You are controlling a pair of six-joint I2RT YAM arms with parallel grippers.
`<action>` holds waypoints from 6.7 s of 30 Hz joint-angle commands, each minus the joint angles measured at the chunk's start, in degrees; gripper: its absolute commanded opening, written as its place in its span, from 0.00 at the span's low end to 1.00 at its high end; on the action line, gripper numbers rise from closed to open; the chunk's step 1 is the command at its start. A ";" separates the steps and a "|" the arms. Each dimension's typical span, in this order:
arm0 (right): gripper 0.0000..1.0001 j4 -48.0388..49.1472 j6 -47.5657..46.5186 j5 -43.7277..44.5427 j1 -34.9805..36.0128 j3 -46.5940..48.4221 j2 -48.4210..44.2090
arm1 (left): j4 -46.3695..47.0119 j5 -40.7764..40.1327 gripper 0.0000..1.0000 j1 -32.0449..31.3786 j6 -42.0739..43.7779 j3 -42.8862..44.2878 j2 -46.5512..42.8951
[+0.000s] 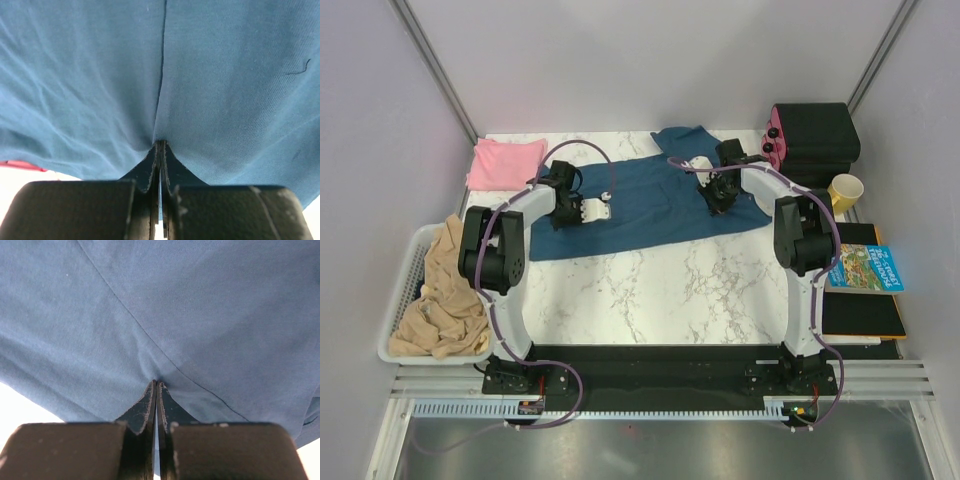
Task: Fold and stack the t-shirts
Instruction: Fold the tshirt
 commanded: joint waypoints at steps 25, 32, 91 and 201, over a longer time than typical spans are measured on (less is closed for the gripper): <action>0.23 -0.68 -1.42 2.48 0.08 -0.27 -0.95 | -0.06 4.13 0.61 3.91 -1.40 -3.58 -10.12; 0.27 -3.58 -2.82 1.78 1.31 5.01 -3.66 | 1.25 4.76 0.61 4.09 -7.27 -1.38 -16.63; 0.57 11.53 -38.16 16.80 3.51 -27.07 -13.78 | 20.24 -3.60 0.73 -8.04 -0.70 -36.63 -27.71; 0.48 11.80 20.91 -2.00 -5.89 34.64 21.20 | -5.60 2.99 0.85 2.15 -4.66 9.43 -6.09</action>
